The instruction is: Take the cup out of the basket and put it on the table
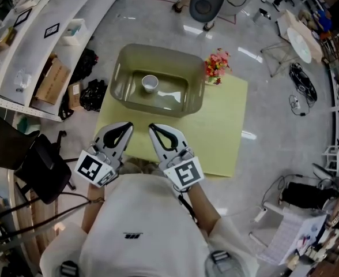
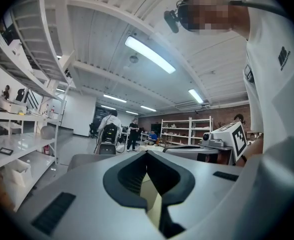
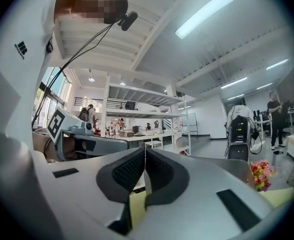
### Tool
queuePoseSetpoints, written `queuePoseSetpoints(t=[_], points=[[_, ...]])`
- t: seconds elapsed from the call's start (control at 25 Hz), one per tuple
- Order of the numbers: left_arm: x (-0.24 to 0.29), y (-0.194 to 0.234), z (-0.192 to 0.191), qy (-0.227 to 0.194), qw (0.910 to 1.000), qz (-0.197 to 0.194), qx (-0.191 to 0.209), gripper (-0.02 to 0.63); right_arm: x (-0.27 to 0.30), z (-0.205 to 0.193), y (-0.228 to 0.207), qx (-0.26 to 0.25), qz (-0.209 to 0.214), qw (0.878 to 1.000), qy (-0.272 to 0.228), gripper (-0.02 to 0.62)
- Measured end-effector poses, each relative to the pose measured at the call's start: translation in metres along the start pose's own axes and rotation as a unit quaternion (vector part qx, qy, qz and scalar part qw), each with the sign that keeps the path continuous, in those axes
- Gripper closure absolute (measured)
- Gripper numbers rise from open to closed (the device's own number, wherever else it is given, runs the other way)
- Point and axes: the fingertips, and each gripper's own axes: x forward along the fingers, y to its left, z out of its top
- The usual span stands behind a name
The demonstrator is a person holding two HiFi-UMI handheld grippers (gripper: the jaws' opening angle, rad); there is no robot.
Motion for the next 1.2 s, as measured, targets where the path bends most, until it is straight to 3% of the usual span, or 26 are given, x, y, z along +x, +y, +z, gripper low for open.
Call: queuePoseSetpoints(t=[0.28,0.8,1.2], points=[[0.016,0.017,0.004,0.005,1.0000,-0.005,0.006,0.594,0.016,-0.003,-0.021,0.001,-0.008,1.000,0.010,0.586],[0.050,0.074,0.004,0.008,0.9987,-0.051,0.000,0.594,0.066,-0.011,-0.057,-0.001,-0.052,0.998,0.027,0.586],[0.064,0.110,0.000,0.011,0.9984,-0.053,-0.014,0.595,0.104,-0.026,-0.085,-0.022,-0.046,0.996,0.066,0.584]])
